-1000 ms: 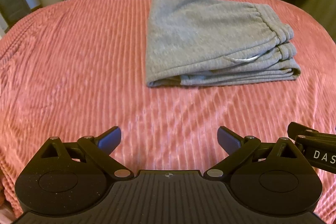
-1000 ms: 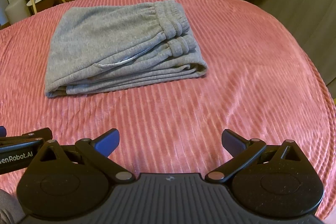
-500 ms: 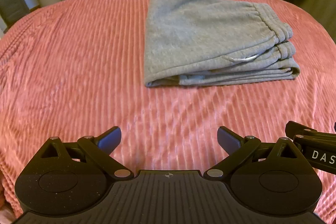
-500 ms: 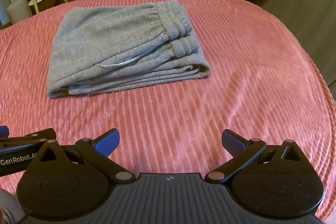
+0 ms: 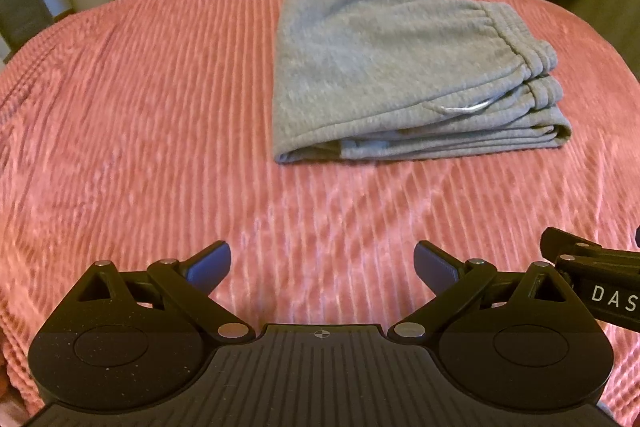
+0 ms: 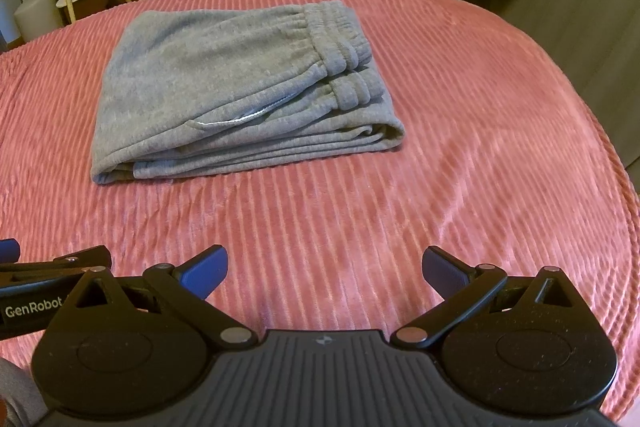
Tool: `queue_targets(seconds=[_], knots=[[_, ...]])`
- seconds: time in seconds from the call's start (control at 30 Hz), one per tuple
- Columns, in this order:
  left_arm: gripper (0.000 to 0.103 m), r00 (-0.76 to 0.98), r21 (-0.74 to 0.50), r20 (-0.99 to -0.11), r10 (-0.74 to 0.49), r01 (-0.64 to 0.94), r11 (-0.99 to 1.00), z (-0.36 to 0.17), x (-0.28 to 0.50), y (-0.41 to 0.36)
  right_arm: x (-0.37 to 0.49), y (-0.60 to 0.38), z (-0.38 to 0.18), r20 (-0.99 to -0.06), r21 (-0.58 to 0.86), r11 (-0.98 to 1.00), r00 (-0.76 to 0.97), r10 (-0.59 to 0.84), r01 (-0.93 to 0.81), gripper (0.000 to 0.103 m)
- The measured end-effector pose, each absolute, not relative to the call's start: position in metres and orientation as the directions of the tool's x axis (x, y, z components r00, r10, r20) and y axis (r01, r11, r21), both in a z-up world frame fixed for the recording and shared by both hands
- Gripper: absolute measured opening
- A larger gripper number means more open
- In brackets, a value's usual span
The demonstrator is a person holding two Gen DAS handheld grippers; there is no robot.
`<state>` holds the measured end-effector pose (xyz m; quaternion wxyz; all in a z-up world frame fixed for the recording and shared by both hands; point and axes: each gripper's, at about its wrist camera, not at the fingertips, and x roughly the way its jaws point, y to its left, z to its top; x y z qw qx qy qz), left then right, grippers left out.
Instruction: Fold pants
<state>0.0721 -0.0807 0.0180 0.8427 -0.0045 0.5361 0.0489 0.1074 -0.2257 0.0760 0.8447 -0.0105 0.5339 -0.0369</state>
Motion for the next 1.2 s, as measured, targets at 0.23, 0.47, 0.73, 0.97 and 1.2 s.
queue_targets(seconds=[0.23, 0.47, 0.73, 0.97, 1.2], knots=[[0.101, 0.417, 0.044, -0.906, 0.073, -0.079, 0.996, 0.0152, 0.0722, -0.0824, 0.1078, -0.2263, 0.0751, -0.903, -0.058, 0.997, 0.424, -0.075, 0.053, 0.103], [0.101, 0.426, 0.051, -0.901, 0.081, -0.081, 0.995, 0.0152, 0.0726, -0.0831, 0.1082, -0.2283, 0.0725, -0.905, -0.056, 0.997, 0.420, -0.074, 0.057, 0.103], [0.101, 0.433, 0.051, -0.898, 0.079, -0.076, 0.996, 0.0160, 0.0738, -0.0832, 0.1098, -0.2297, 0.0699, -0.906, -0.053, 0.996, 0.417, -0.076, 0.065, 0.103], [0.101, 0.437, 0.057, -0.895, 0.084, -0.073, 0.996, 0.0160, 0.0750, -0.0826, 0.1101, -0.2285, 0.0700, -0.903, -0.053, 0.997, 0.423, -0.074, 0.062, 0.103], [0.101, 0.459, 0.082, -0.882, 0.106, -0.073, 0.994, 0.0168, 0.0763, -0.0836, 0.1112, -0.2281, 0.0688, -0.905, -0.056, 0.997, 0.418, -0.077, 0.061, 0.103]])
